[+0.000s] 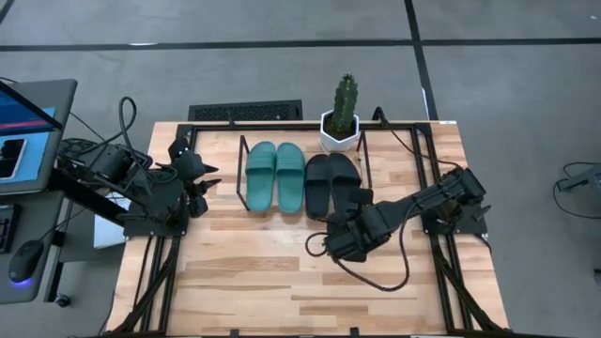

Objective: Pick and place slides into the shelf
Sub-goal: Put the black slipper on the shelf

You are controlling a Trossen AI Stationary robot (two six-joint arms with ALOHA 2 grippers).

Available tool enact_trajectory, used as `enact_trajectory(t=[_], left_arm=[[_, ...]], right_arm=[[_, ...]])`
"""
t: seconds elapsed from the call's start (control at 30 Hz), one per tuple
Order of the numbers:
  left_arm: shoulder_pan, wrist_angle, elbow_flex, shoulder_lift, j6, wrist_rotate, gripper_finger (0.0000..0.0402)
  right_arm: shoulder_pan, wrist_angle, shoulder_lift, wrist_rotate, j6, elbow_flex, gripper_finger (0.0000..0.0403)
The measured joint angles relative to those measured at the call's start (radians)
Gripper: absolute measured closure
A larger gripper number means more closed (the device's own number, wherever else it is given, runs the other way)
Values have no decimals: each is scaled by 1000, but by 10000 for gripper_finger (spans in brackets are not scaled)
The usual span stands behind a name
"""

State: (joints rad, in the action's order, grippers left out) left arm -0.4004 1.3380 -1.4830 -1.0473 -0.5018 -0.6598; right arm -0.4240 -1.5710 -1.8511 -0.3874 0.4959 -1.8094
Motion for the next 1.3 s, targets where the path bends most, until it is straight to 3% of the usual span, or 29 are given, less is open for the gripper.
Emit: enact_trajectory(t=[0.6, 1.3], left_arm=[[0, 0, 0, 0, -15, 0, 278], [0, 14, 0, 0, -15, 0, 278]], right_arm=[[112, 0, -1, -35, -79, 6, 403], [97, 23, -3, 25, 1, 152, 403]])
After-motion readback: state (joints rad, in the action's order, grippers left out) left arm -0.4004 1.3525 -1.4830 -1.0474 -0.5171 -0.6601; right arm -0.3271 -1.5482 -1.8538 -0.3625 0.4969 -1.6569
